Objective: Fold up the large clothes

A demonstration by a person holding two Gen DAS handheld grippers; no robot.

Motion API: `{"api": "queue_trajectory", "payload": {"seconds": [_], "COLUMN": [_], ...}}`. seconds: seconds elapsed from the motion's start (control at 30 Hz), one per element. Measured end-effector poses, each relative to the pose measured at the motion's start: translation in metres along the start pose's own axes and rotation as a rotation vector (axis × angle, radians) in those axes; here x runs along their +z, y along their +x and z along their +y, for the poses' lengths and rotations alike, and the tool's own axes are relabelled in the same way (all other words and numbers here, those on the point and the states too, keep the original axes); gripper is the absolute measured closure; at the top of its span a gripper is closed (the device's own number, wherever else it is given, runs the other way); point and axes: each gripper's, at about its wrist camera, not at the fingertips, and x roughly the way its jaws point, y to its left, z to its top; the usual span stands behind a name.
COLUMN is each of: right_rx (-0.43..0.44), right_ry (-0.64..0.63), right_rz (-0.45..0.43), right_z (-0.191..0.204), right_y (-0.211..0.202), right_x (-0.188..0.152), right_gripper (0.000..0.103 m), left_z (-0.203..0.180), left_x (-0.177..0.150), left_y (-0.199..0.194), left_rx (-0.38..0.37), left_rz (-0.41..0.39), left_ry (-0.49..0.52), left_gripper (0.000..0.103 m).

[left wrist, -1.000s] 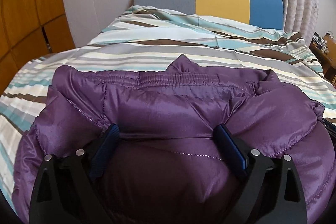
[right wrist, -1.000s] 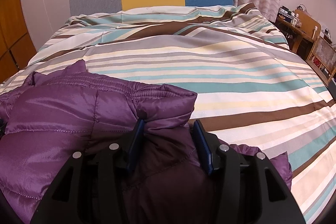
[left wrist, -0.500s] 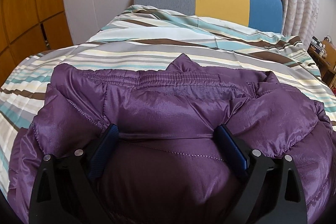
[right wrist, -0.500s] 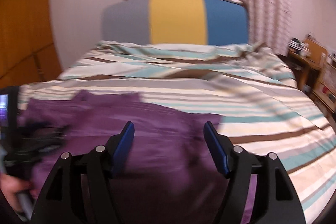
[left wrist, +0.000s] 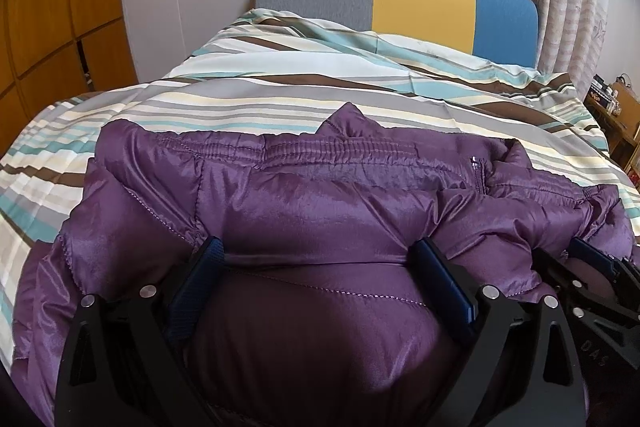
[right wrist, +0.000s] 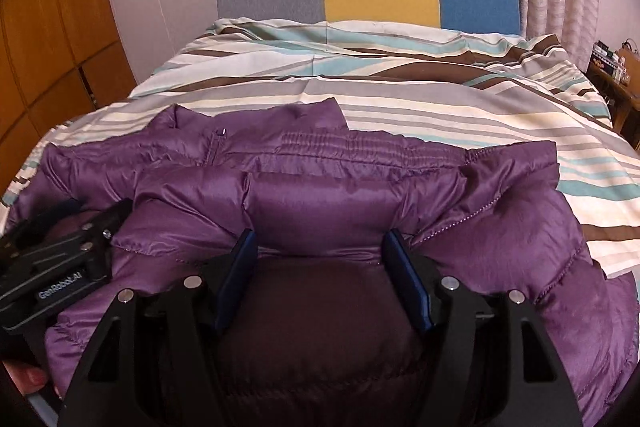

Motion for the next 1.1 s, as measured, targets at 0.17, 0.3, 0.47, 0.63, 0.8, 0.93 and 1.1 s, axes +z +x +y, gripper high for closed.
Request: {"api": "queue_trajectory", "payload": {"seconds": [0.17, 0.3, 0.47, 0.63, 0.8, 0.93, 1.1], "right_rx": [0.013, 0.009, 0.014, 0.016, 0.019, 0.021, 0.045], "right_ry": [0.011, 0.014, 0.018, 0.020, 0.022, 0.023, 0.067], "right_rz": [-0.004, -0.006, -0.009, -0.013, -0.017, -0.017, -0.107], "right_z": [-0.004, -0.003, -0.005, -0.004, -0.005, -0.005, -0.013], "right_y": [0.001, 0.000, -0.001, -0.003, -0.004, -0.004, -0.030], "right_x": [-0.003, -0.004, -0.004, -0.004, -0.005, -0.004, -0.007], "right_gripper": [0.037, 0.037, 0.037, 0.036, 0.036, 0.036, 0.031], "left_z": [0.000, 0.009, 0.037, 0.082, 0.092, 0.096, 0.093], "left_x": [0.002, 0.004, 0.015, 0.007, 0.000, -0.001, -0.002], "left_y": [-0.002, -0.017, -0.030, -0.001, 0.011, 0.011, 0.012], "left_rx": [-0.002, -0.032, 0.067, 0.135, 0.076, 0.057, 0.050], "left_rz": [0.021, 0.047, -0.001, 0.084, 0.098, 0.096, 0.090], "left_ry": [0.002, 0.011, 0.021, -0.121, -0.171, -0.184, -0.187], "left_gripper": [0.003, 0.003, 0.003, 0.003, 0.003, 0.003, 0.003]}}
